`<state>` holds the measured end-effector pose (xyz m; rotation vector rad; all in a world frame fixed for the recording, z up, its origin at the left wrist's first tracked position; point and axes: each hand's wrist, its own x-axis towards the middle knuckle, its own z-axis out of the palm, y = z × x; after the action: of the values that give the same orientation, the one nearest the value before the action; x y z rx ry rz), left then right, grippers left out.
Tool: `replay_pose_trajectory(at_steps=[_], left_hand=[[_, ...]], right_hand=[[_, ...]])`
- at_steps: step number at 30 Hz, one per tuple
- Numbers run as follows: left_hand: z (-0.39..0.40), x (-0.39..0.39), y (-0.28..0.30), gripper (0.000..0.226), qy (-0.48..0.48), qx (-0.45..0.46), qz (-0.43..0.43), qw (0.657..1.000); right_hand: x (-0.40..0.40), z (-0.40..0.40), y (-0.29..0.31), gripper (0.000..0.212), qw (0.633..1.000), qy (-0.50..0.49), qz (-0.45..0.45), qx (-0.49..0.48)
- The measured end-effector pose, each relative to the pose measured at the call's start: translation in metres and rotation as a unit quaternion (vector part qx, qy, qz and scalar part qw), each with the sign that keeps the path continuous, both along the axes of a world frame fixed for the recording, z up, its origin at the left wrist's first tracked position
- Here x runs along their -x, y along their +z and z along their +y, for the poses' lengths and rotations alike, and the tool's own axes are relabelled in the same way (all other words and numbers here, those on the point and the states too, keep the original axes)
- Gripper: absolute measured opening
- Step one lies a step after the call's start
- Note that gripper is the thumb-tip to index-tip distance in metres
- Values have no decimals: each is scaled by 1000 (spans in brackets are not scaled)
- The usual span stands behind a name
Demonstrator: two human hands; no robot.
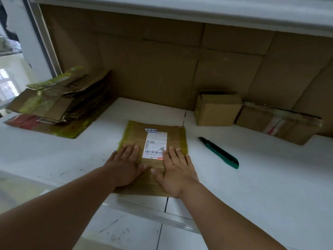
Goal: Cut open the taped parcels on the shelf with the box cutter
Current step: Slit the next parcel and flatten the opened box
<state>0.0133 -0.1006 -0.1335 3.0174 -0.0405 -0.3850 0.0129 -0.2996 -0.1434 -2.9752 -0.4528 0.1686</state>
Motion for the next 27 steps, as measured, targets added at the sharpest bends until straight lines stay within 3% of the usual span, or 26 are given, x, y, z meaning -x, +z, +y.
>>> replay_pose_trajectory(at_steps=[3,6,8,11,15,18,21,24,27], left_hand=[[-3,4,12,69,42,73,10,996],[-1,16,24,74,160,157,-22,974],[-4,26,32,74,204,137,-19,969],[-9,31,44,50,208,93,-16,974],[0,29,51,25,265,253,-53,929],[7,27,56,25,312,351,-26,882],[12,26,61,25,288,391,7,874],[23,22,68,22,256,417,-24,872],[44,19,78,22,249,477,-64,840]], right_hand=[[0,-2,-3,92,1000,-6,-15,-25],[0,-1,-4,94,999,-23,-20,-20],[1,1,-2,93,999,-38,-11,-17],[2,2,1,88,998,-42,22,-29],[4,0,4,89,997,-39,42,-44],[8,-2,7,90,996,-41,51,-63],[9,-3,11,88,990,-57,57,-112],[10,0,19,69,959,-146,38,-240],[9,7,30,71,888,-278,-1,-367]])
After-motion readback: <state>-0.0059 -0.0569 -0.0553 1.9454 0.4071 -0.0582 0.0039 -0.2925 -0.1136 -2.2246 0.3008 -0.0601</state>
